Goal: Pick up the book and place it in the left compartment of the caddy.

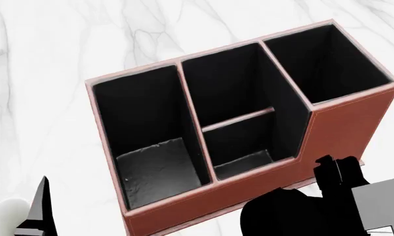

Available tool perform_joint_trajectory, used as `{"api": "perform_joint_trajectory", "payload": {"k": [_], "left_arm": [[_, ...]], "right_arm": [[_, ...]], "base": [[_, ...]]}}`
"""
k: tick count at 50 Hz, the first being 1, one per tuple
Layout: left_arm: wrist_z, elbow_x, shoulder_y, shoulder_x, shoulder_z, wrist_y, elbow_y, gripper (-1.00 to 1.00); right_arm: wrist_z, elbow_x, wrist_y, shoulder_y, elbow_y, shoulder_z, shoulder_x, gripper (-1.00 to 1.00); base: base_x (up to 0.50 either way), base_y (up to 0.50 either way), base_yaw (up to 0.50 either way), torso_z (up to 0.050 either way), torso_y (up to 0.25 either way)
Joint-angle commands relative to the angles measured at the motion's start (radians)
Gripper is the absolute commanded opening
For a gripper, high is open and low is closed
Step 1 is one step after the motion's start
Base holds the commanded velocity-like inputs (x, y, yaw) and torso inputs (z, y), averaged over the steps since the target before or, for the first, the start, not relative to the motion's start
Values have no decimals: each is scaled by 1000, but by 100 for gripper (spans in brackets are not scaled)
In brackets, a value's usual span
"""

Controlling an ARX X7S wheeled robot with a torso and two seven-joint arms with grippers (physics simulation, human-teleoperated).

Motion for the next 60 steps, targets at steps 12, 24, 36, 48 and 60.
{"api": "perform_joint_trajectory", "payload": {"k": [12, 24, 36, 48, 60], "left_arm": [[16, 3, 10, 10, -21, 47, 5, 100], [4, -3, 4, 4, -14, 45, 5, 100], [-5, -8, 5, -3, -8, 50, 4, 100], [-14, -16, 4, -10, -6, 51, 5, 100], [-21, -26, 3, -17, -3, 55, 6, 100]], "right_arm": [[0, -37, -52, -9, 82, 8, -21, 100], [0, -34, -90, -24, 133, -8, -21, 100], [0, -34, -111, -32, 178, -15, -21, 100], [0, -9, -114, -34, 183, -33, -21, -100], [-29, 24, -66, -29, 168, -78, 3, -100]], "base": [[0, 0, 0, 0, 0], [0, 0, 0, 0, 0], [0, 0, 0, 0, 0], [0, 0, 0, 0, 0], [1, 0, 1, 0, 0]]}}
